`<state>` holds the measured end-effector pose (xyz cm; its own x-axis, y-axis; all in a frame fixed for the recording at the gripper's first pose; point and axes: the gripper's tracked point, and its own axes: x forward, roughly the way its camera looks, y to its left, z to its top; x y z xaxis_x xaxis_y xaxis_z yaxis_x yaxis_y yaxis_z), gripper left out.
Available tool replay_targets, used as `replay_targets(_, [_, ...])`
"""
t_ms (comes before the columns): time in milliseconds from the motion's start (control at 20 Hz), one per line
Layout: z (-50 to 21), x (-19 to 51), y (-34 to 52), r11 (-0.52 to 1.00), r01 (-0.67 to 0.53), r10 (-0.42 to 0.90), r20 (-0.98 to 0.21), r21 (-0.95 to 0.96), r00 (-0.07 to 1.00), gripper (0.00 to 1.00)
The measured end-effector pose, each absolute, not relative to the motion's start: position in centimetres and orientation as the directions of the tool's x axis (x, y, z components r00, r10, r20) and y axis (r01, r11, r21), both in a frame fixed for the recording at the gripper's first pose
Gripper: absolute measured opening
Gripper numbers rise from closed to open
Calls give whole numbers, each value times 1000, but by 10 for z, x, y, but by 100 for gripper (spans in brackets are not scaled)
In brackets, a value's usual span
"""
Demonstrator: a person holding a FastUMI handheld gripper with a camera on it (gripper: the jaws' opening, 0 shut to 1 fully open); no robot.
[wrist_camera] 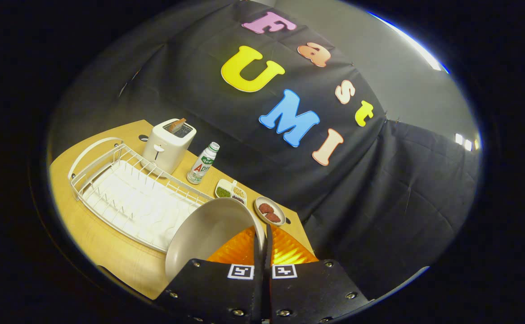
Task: Take the plate from the dish rack, then take the spoon from the basket and place it into the plate.
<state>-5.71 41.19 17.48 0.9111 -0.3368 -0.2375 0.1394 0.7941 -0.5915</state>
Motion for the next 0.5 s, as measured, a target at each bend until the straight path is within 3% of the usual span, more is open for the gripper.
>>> replay_targets(500, [86,-121,373,949,101,-233,-451,-298,861,1])
